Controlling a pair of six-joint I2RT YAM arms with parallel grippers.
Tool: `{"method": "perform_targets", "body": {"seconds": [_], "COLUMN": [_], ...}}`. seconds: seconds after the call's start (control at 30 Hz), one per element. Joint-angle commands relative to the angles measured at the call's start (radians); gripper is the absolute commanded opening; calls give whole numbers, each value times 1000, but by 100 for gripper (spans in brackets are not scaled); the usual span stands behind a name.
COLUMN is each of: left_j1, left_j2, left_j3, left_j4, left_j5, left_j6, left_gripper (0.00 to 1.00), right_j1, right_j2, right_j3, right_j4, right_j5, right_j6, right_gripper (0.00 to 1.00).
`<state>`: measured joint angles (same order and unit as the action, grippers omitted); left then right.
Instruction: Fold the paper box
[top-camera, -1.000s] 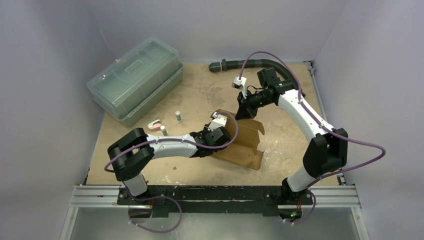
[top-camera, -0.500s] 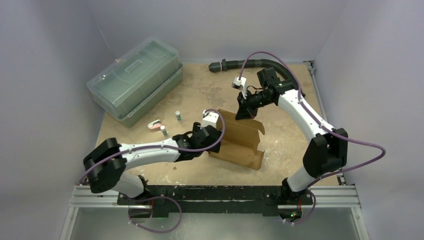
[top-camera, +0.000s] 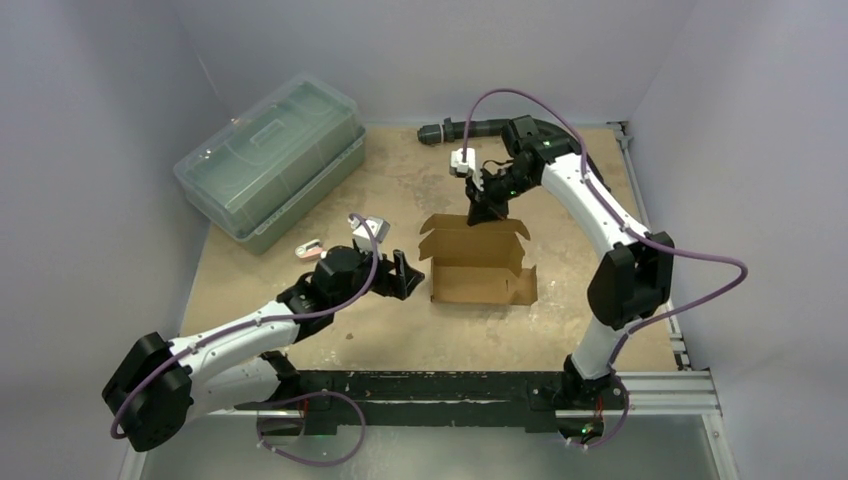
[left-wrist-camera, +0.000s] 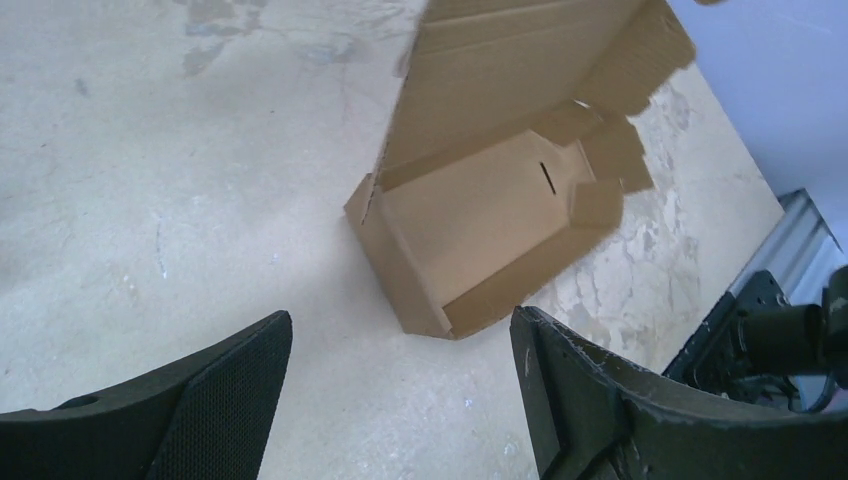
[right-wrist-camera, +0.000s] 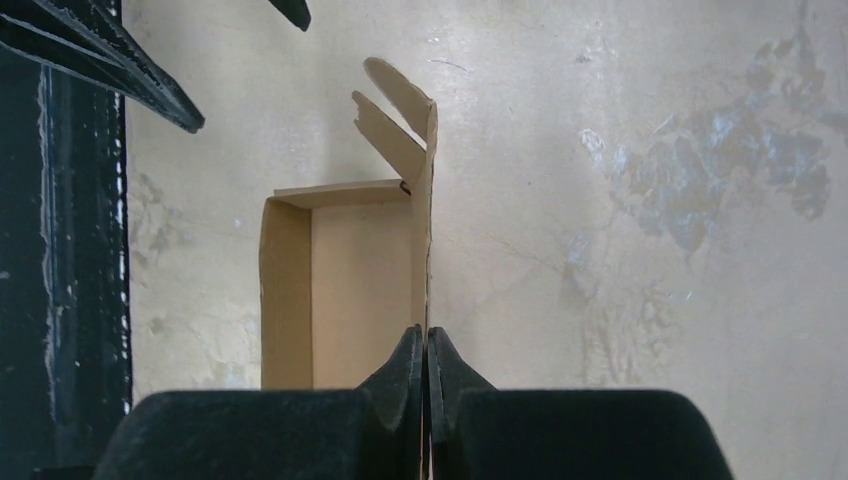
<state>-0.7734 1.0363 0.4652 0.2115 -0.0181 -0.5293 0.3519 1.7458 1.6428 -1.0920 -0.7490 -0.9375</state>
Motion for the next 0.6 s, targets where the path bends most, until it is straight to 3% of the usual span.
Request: {"method": "perform_targets", "body": {"seconds": [0.0,0.17,0.33,0.47,0.57], "left_j1": [6,10,16,20,25], "left_j2": [-15,-19,-24,-40,-58], "left_j3": [-18,-21,-12,-25,-43], "left_j4": [131,147,91,75,86], "left_j5": [92,39,-63,-80,-90], "left_j6": [50,50,25,8,-21], "left_gripper": [80,80,81,82,93], "right_j1": [24,31,29,9,-48], "right_j2": [31,112,65,-88,-284], "right_j3": [110,240,241,82,-110], "right_j4": [-106,-176,-54,97,276], "right_j5": [-6,-22,41,96,64], "right_j6": [-197,-250,-32,126,257], "right_gripper": [1,18,48,69,83]}}
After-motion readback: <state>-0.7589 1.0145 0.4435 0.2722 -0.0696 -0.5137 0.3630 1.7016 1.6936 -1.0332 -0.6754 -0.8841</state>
